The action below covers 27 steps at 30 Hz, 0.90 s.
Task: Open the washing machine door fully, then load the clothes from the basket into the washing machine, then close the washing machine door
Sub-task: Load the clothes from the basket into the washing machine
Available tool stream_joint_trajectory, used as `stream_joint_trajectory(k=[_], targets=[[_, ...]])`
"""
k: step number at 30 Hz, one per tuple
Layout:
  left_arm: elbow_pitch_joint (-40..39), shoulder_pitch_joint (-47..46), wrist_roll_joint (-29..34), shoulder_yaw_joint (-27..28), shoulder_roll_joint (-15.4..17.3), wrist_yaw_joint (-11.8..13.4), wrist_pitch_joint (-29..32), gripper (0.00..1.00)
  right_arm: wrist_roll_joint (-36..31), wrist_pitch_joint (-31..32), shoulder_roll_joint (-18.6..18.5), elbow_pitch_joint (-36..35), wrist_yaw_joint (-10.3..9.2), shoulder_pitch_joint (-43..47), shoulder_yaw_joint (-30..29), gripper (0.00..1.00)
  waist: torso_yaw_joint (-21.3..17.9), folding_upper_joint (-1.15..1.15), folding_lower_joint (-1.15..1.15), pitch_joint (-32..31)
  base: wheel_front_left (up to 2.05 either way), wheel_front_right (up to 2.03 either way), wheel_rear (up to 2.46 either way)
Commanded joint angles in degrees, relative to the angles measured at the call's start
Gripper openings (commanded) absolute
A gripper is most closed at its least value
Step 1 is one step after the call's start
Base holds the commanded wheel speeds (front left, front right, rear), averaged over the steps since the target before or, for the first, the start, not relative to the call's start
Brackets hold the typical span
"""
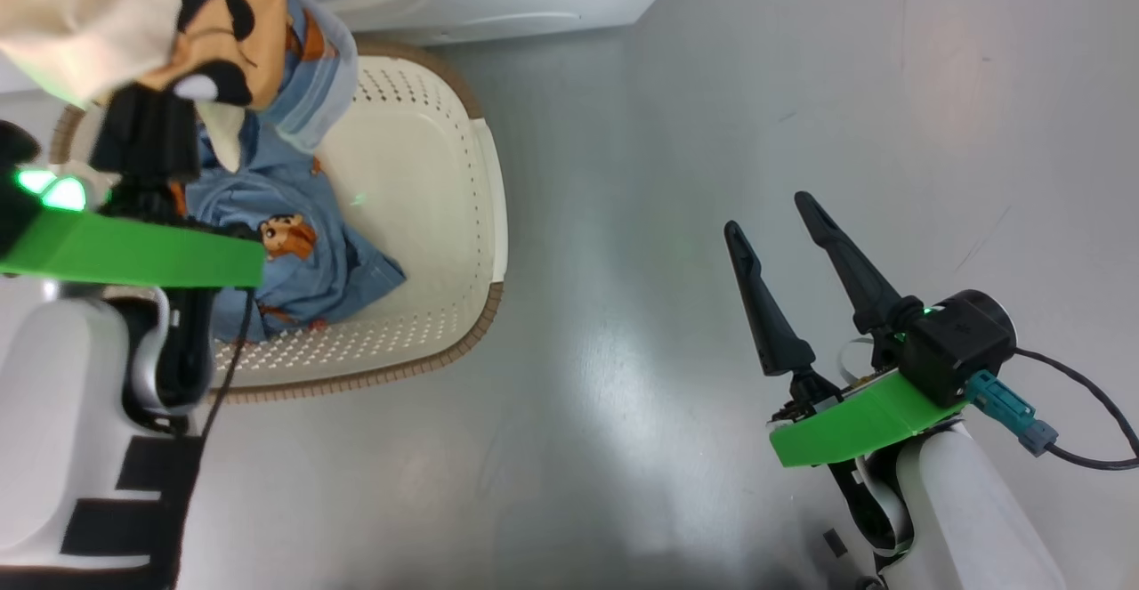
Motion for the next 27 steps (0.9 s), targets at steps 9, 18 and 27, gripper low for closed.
stream_joint_trajectory(k=[9, 18, 27], targets=[[-6.3, -2.49, 3.6, 2.58, 5.35, -0.14, -0.3, 0.0, 1.23, -0.27, 0.6, 0.03, 0.1, 1.32, 2.28, 1.0, -0.37, 0.0, 0.0, -2.92, 0.0, 0.0, 0.0], [8.59, -15.13, 6.4, 3.43, 7.47, 0.05, 0.0, 0.0, 2.15, -0.27, 0.68, 0.61, 0.1, 1.53, 2.99, 1.0, -1.55, 0.0, 0.0, -4.06, 0.0, 0.0, 0.0], [20.33, -26.58, 6.93, 1.79, 7.73, 0.02, 3.12, 0.0, 2.61, -0.27, 0.71, 0.61, 0.1, 2.48, 3.13, 1.0, -2.86, 0.0, 0.0, -3.19, 0.0, 0.0, 0.0]])
